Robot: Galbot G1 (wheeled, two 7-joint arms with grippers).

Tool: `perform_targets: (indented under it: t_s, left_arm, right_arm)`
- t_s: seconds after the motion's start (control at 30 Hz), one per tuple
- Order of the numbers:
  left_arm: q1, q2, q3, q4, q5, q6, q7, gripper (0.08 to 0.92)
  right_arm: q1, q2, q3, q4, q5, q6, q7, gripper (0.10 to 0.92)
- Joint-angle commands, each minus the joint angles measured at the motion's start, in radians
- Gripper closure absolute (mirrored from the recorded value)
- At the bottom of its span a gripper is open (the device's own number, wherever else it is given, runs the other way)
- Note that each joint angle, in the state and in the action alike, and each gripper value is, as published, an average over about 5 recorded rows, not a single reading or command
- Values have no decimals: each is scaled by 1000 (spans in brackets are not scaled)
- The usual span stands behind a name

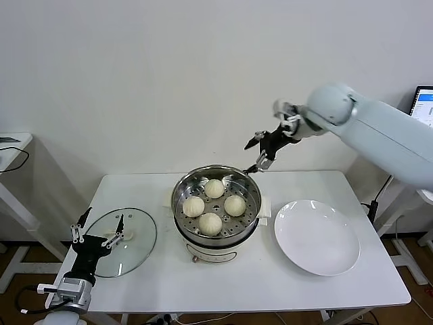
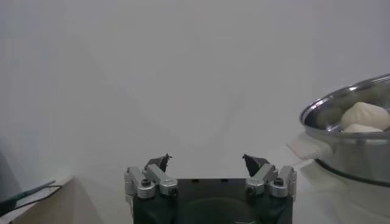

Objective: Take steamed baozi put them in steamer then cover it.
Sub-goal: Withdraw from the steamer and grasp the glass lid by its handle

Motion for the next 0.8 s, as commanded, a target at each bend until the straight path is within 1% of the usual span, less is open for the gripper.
perform_targets:
  t_s: [0.03,0.17,0.3,0.37,0.5,0.6,0.73,0.8]
  left_arm:
    - [-17,-2,13,3,23,2,-3,177]
    - [-28,-8,22,24,31,-22,-4,177]
    - [-33,-10,28,38,32,-34,-7,177]
    - [-32,-11,29,39,33,-41,-8,177]
    - [-27,-14,31,40,43,-51,-14,177]
    - [-23,-15,35,46,72,-63,-22,177]
    - [-18,-16,44,69,161,-90,-44,177]
    - [-10,-15,49,89,250,-120,-62,177]
  right_arm:
    - [-653,-225,714,182,263,227,693,203]
    - [-1019,-200,1027,284,250,282,786,203]
    - [-1328,-92,1293,400,212,328,868,203]
    - [-1451,-20,1381,465,183,356,902,203]
    - [-1648,141,1479,581,117,432,961,203]
    - [-1754,246,1511,639,84,493,993,203]
    - [-1832,323,1523,671,54,552,1026,203]
    - [-1856,355,1527,678,48,565,1034,203]
